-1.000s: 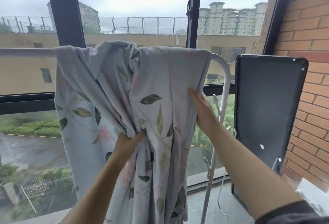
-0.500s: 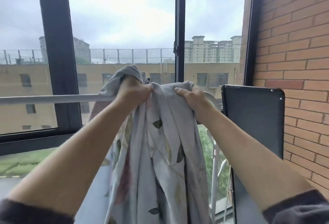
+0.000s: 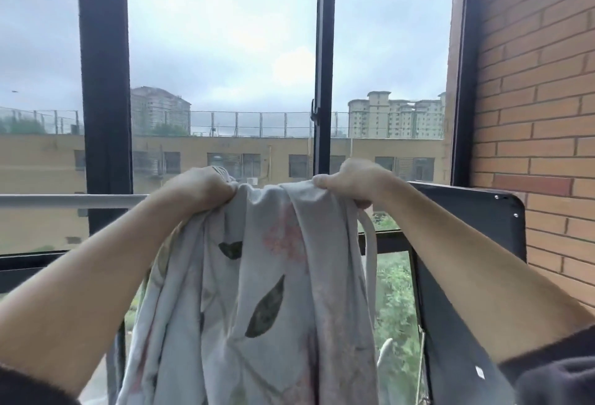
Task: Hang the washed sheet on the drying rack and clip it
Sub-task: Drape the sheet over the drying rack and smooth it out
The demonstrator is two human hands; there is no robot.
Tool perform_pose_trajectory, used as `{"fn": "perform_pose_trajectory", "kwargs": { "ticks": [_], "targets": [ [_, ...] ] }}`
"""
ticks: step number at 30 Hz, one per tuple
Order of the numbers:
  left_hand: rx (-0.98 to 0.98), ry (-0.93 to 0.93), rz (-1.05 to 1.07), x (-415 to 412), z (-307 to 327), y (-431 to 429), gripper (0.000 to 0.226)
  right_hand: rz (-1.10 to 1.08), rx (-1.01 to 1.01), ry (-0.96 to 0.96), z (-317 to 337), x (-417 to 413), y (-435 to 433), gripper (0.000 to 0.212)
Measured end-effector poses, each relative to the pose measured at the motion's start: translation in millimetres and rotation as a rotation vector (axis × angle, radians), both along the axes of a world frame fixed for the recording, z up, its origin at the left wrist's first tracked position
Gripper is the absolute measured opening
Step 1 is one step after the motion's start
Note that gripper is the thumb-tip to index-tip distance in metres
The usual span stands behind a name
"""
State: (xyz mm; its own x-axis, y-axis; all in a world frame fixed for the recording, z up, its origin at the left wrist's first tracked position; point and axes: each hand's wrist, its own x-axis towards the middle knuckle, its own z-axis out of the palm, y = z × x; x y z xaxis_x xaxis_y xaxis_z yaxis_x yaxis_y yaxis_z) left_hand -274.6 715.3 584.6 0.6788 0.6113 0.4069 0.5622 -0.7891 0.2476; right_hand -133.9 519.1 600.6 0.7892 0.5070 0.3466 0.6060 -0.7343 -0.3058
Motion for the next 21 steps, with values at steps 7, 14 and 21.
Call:
{"fn": "perform_pose_trajectory", "kwargs": {
  "ticks": [7,14,21],
  "targets": [
    [-0.113,-0.042,0.016,-4.2,-1.6,-2.1,0.043,0.489,-0.118,-0.300,-23.0,-25.1,48.9,0.052],
    [-0.370,-0.564,0.116,-52.0,4.0,36.8,0.026,0.412,0.005,-0.520,-33.2,-21.0,67.7,0.048],
    [-0.634,-0.456,-0.014,-63.9,20.9,21.0,0.027,0.682,-0.075,-0.396,-26.9,-67.9,110.6,0.038]
  ]
}}
